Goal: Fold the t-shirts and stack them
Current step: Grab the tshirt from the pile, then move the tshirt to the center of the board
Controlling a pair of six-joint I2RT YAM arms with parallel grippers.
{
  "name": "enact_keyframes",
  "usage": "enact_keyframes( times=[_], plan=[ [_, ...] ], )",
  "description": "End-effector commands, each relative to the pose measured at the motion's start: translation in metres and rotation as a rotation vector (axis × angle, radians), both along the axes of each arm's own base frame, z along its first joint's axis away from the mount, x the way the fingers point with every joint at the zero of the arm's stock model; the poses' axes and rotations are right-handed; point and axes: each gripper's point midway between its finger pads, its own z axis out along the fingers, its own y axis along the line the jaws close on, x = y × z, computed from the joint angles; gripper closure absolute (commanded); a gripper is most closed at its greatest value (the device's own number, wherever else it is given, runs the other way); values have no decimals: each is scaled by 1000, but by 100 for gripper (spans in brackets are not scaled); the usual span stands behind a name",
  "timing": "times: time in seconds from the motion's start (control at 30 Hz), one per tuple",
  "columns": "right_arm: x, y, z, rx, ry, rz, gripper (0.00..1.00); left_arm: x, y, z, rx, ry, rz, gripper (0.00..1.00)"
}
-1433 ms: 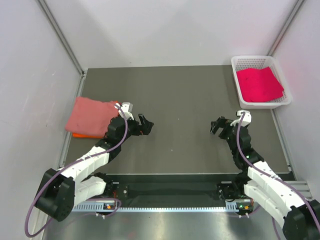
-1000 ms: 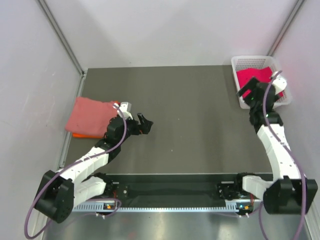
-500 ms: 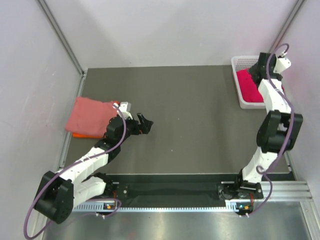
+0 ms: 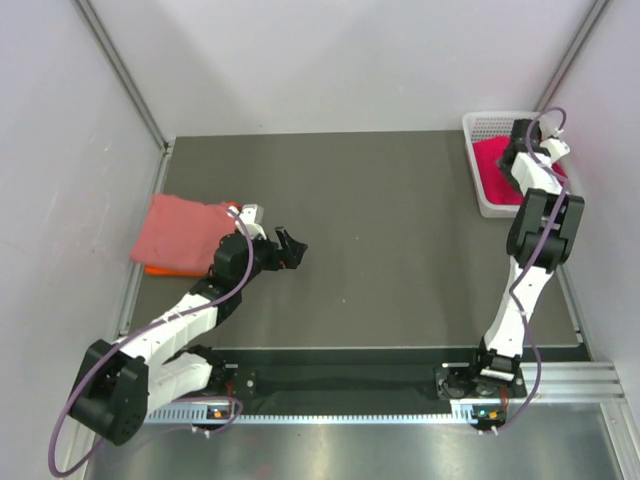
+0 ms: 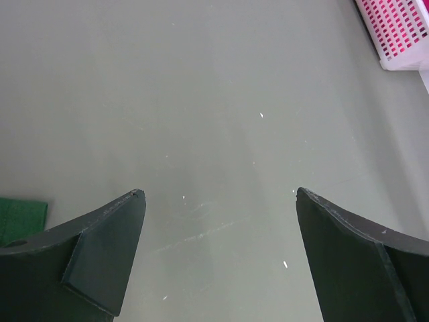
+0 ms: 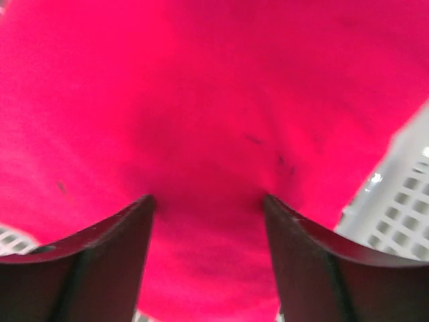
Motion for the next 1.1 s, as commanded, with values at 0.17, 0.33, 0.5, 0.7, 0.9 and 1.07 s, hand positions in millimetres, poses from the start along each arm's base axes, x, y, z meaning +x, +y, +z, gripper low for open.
enact_keyframes(
  times=[0.17, 0.33, 0.5, 0.7, 0.9, 1.07],
  plan=[
    [21, 5, -1, 35, -24, 35, 85, 10, -5, 22, -26, -69, -4, 2],
    [3, 1, 89, -179, -87, -26, 100, 10, -5, 19, -22, -63, -1, 2],
    [-32, 27, 220, -308, -320, -37, 100, 11, -5, 20, -21, -60, -3, 3],
    [-73, 134, 376, -395, -598, 268, 100, 9, 6, 27, -13, -93, 42, 4],
    [-134, 273, 431, -303, -769, 733, 100, 8, 10, 31, -16, -112, 60, 4],
    [-176, 322, 419, -167, -810, 962, 100, 8, 11, 31, -13, -112, 66, 4]
  ],
)
